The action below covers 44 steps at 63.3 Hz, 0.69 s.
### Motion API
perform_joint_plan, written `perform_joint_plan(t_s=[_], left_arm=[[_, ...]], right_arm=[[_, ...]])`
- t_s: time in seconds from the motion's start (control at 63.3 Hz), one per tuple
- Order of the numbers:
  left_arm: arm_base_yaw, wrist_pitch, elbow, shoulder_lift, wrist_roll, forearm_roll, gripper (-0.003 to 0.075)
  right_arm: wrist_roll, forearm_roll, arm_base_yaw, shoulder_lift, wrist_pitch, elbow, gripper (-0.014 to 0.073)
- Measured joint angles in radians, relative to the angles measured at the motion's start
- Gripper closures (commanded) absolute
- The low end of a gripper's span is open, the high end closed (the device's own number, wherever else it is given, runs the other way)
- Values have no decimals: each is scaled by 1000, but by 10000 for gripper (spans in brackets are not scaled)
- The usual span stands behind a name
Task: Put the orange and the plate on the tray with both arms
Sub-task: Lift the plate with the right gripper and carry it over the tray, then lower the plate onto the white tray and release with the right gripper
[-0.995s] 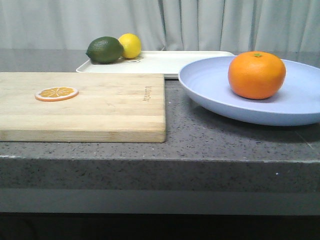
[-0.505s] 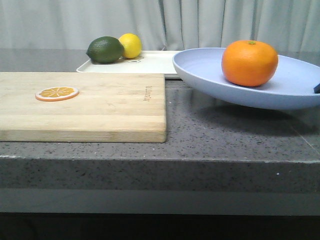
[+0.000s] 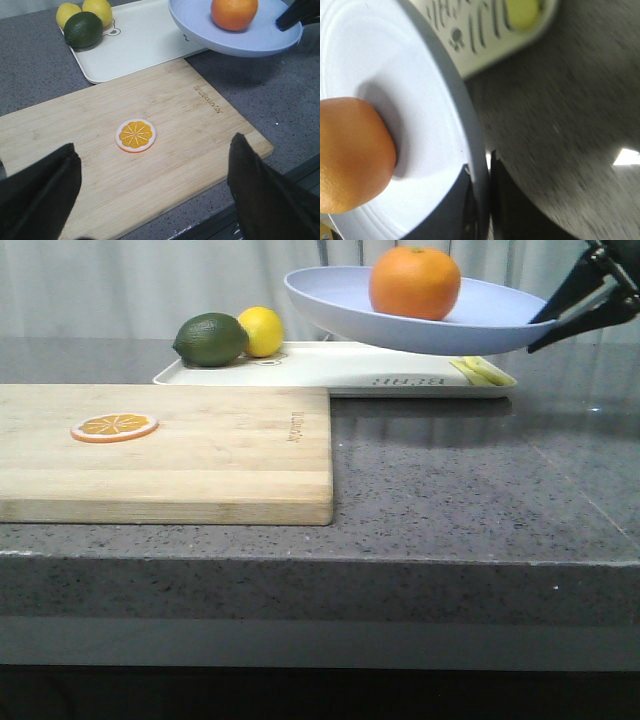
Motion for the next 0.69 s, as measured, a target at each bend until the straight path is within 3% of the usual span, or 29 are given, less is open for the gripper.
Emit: perform_joint_plan(t_s=[0.347,0.695], left_arm=[[0,0,0,0,0,0,132],[0,0,0,0,0,-7,132]], right_arm=[[227,-226,98,304,45,-463,659],[348,-275,117,566,104,-822,659]])
